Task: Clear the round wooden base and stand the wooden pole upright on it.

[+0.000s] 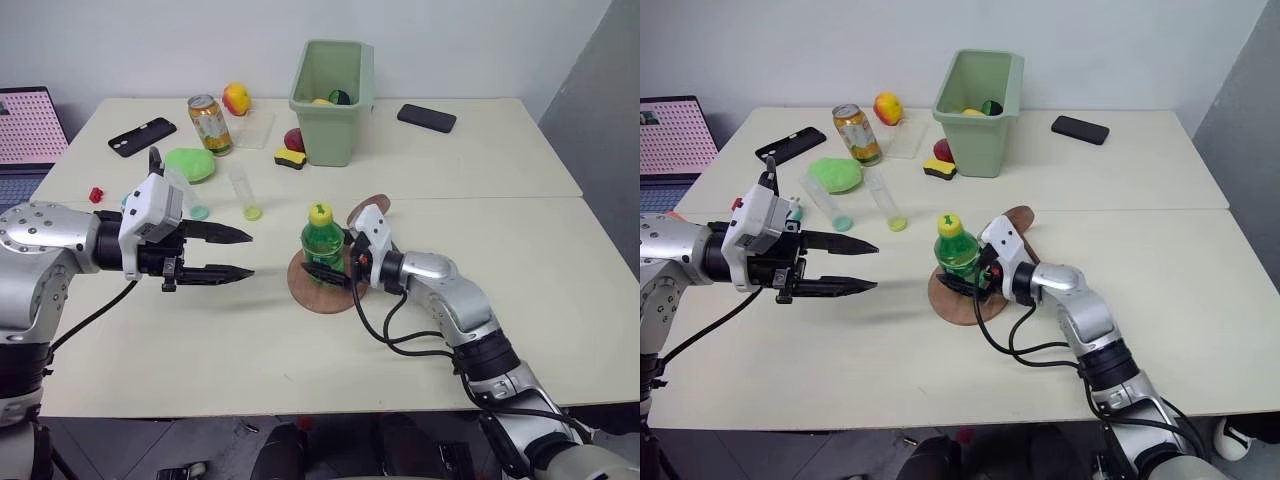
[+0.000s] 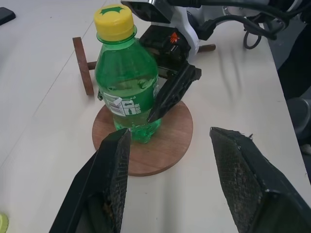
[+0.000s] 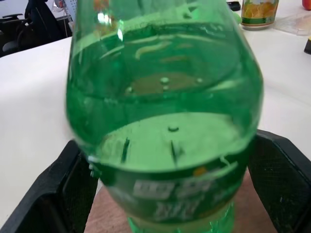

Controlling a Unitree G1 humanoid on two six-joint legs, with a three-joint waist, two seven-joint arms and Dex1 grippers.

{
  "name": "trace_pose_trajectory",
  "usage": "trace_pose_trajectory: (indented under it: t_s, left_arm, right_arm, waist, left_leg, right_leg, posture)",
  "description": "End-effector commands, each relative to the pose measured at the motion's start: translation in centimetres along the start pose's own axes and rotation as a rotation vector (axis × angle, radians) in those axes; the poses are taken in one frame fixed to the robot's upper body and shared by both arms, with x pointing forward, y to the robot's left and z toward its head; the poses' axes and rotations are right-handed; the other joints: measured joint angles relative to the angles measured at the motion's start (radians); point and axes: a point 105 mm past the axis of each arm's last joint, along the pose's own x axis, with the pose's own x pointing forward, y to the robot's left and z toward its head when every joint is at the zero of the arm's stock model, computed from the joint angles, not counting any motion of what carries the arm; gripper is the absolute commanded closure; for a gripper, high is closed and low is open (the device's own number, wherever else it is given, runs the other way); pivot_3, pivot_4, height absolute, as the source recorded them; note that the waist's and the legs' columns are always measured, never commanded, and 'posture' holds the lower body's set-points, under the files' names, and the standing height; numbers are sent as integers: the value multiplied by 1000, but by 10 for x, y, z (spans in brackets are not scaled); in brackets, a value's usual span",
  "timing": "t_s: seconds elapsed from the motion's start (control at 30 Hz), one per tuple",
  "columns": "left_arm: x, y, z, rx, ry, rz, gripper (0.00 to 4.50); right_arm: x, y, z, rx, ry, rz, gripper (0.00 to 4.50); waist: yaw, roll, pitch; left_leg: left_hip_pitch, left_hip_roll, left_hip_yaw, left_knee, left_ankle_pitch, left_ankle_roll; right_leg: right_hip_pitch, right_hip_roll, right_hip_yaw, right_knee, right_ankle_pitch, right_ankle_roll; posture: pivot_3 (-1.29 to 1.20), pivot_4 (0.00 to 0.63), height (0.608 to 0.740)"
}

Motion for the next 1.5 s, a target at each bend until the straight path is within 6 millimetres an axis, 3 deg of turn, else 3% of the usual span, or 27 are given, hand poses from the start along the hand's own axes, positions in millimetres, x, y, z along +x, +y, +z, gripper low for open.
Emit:
trace_pose_trajectory:
  t_s: [0.03,0.13,0.27,0.5,0.63,0.73,0.97,1.17,1.33,1.5]
  left_arm:
    - [-3,1,8,38,-14,23,1801]
    - [-3,1,8,38,-15,25,1801]
    - [-2,1,8,38,-16,26,1801]
    - [-9,9,28,34,-91,66,1801]
    - [-5,16,56,-10,-249,96,1801]
    - [5,15,63,-7,-296,88,1801]
    - [30,7,67,0,-354,33,1801]
    - [36,8,60,18,-328,23,1801]
    - [38,5,54,30,-305,11,1801]
    - [37,3,52,32,-294,10,1801]
  right_arm:
    - [4,4,14,-35,-58,29,539]
    - [3,6,15,-43,-68,41,1157]
    - [1,15,25,-69,-100,76,1163]
    - [-22,30,76,-131,-208,119,1164]
    - [-53,11,108,-154,-257,17,1164]
    - [-76,-16,115,-187,-229,-115,1164]
    - [-135,-102,75,-155,-54,-502,1164]
    - [-170,-157,35,-79,21,-776,1164]
    - [-200,-189,3,1,66,-988,1164]
    - [-216,-201,-12,51,52,-1093,1164]
  waist:
    - [0,0,0]
    - [0,0,0]
    - [0,0,0]
    - [1,0,0]
    - [5,0,0]
    - [7,0,0]
    - [6,0,0]
    - [-10,0,0]
    - [-11,0,0]
    - [-2,0,0]
  left_leg:
    - [0,0,0,0,0,0]
    - [0,0,0,0,0,0]
    - [0,0,0,0,0,-1]
    - [-3,0,-1,0,2,-3]
    - [-5,0,-4,1,2,-4]
    - [-5,0,-3,1,2,-4]
    - [-4,-2,0,1,2,-4]
    - [-4,-1,10,0,3,-4]
    - [-4,-1,13,0,3,-4]
    - [-3,-1,12,1,3,-4]
  right_leg:
    - [0,0,0,0,0,0]
    - [0,0,0,0,0,0]
    - [0,0,0,0,0,0]
    - [-3,0,0,0,0,0]
    - [-3,-1,-2,0,0,0]
    - [-2,-3,-2,0,0,0]
    - [-2,-2,-1,0,0,0]
    - [-5,-1,3,1,0,0]
    - [-4,-2,5,1,0,0]
    - [-2,-2,4,1,0,0]
  posture:
    - [0,150,740]
    - [0,150,740]
    - [0,150,740]
    - [0,150,740]
    - [0,150,740]
    - [0,150,740]
    - [0,150,740]
    - [0,150,740]
    - [0,150,740]
    - [0,150,740]
